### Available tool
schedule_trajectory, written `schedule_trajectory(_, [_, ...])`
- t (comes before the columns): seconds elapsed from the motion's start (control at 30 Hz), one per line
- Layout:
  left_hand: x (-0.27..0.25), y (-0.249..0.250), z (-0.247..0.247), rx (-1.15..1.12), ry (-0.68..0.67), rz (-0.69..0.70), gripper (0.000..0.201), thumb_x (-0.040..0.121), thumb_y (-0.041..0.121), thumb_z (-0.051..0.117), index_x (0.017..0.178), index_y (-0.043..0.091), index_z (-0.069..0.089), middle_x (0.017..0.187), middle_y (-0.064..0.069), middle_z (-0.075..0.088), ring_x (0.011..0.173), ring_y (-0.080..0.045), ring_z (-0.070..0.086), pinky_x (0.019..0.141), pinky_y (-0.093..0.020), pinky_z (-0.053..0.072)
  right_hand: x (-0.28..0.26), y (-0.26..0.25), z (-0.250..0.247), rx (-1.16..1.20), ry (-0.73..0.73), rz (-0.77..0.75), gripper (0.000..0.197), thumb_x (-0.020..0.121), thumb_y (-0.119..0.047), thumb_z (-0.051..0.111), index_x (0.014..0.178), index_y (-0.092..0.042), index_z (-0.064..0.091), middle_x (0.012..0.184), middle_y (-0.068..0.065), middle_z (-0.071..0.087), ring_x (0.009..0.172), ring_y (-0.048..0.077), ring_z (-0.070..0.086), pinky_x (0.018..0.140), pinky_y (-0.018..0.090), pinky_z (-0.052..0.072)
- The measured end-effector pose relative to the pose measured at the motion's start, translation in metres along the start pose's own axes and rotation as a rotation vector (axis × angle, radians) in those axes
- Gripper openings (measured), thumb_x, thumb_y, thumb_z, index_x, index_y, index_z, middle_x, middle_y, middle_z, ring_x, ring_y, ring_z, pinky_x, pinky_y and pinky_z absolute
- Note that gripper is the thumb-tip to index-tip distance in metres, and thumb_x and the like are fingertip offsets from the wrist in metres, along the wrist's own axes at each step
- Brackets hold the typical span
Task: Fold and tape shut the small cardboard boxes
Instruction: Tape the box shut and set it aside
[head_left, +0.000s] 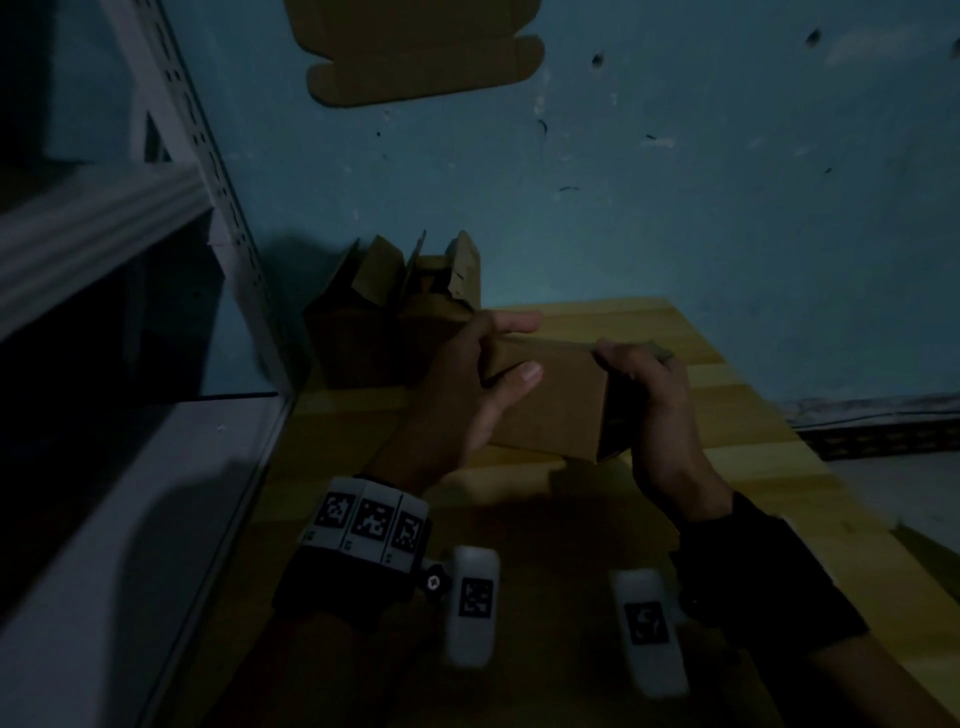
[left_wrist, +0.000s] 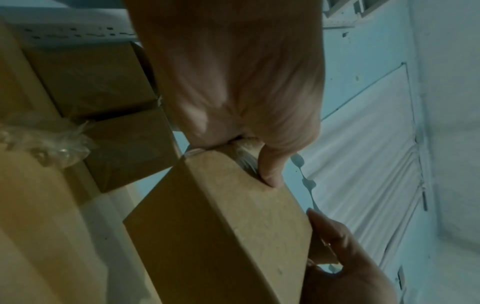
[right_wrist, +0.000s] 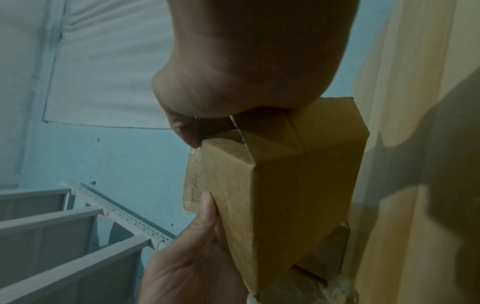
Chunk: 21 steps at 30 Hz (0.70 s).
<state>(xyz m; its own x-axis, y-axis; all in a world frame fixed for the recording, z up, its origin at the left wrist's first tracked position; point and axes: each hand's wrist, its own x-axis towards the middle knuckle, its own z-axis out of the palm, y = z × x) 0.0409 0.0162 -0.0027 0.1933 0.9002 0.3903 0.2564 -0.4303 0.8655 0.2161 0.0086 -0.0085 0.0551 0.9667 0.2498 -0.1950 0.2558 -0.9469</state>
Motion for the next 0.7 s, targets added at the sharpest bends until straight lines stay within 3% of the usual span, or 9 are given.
schedule_trajectory(0.1, [0.000,-0.004,-0.001,0.020,-0.010,0.029,0.037,0.095,0.016,0.064,0.131,0.020,0.056,0.138,0.010,0.053,0.122,0.001,0.051,0.096,-0.022,0.050,0.001,0.001,-0.001,0.010,0.007,0.020,0.024,0.080,-0.035,0.061,0.059,-0.026,0.069,0.064,-0.009,0.063,0.064,0.011,0.064,0.049,0.021,0.046])
schedule_trajectory(0.2, [-0.002,-0.003,-0.001,0.000,0.004,0.027,0.039,0.095,0.017,0.063,0.133,0.021,0.055,0.136,0.007,0.052,0.115,-0.001,0.054,0.091,-0.027,0.055,0.004,0.003,-0.003,0.022,0.021,0.043,0.020,0.078,-0.038,0.064,0.072,-0.018,0.068,0.070,-0.004,0.064,0.071,0.017,0.065,0.049,0.023,0.047])
schedule_trajectory(0.27, [-0.004,-0.004,0.001,-0.012,0.033,0.035,0.042,0.094,0.026,0.062,0.135,0.022,0.053,0.136,0.008,0.051,0.115,0.002,0.054,0.090,-0.026,0.054,0.006,0.003,-0.004,0.007,0.021,0.055,0.024,0.076,-0.042,0.066,0.074,-0.018,0.068,0.072,-0.003,0.063,0.074,0.021,0.064,0.050,0.023,0.047])
schedule_trajectory(0.37, [-0.006,-0.002,0.002,-0.085,0.062,-0.005,0.042,0.096,0.040,0.049,0.133,0.020,0.056,0.133,0.008,0.056,0.118,-0.007,0.057,0.099,-0.038,0.051,0.005,0.001,-0.002,-0.010,0.003,0.080,0.039,0.071,-0.050,0.069,0.083,-0.013,0.067,0.071,-0.004,0.062,0.070,0.024,0.063,0.048,0.024,0.046])
schedule_trajectory(0.47, [-0.006,0.002,0.000,-0.279,0.083,-0.123,0.056,0.101,0.056,0.031,0.130,0.019,0.061,0.118,0.001,0.064,0.104,-0.018,0.066,0.091,-0.051,0.056,0.003,0.000,0.000,-0.016,-0.038,0.064,0.027,0.078,-0.046,0.061,0.066,-0.024,0.070,0.063,-0.008,0.062,0.060,0.016,0.063,0.046,0.023,0.045])
schedule_trajectory(0.53, [-0.005,0.004,0.001,-0.265,0.115,-0.142,0.057,0.096,0.061,0.039,0.127,0.020,0.063,0.115,0.003,0.064,0.102,-0.015,0.067,0.086,-0.043,0.059,0.002,0.000,0.002,-0.034,-0.066,0.046,0.030,0.080,-0.047,0.060,0.063,-0.024,0.069,0.062,-0.008,0.061,0.058,0.014,0.062,0.047,0.023,0.045])
schedule_trajectory(0.63, [-0.003,0.002,0.006,-0.169,0.175,-0.193,0.066,0.075,0.060,0.072,0.128,0.024,0.056,0.126,0.007,0.057,0.105,-0.006,0.062,0.077,-0.026,0.057,0.001,0.000,0.006,-0.018,-0.094,0.031,0.029,0.081,-0.046,0.062,0.064,-0.023,0.068,0.062,-0.007,0.061,0.056,0.013,0.061,0.048,0.021,0.044])
schedule_trajectory(0.7, [-0.001,-0.001,0.007,-0.142,0.198,-0.260,0.076,0.064,0.061,0.080,0.126,0.027,0.053,0.127,0.005,0.055,0.109,-0.012,0.061,0.077,-0.030,0.058,0.001,0.000,0.009,-0.026,-0.098,0.013,0.033,0.084,-0.041,0.058,0.057,-0.025,0.069,0.059,-0.008,0.062,0.056,0.012,0.062,0.048,0.020,0.044])
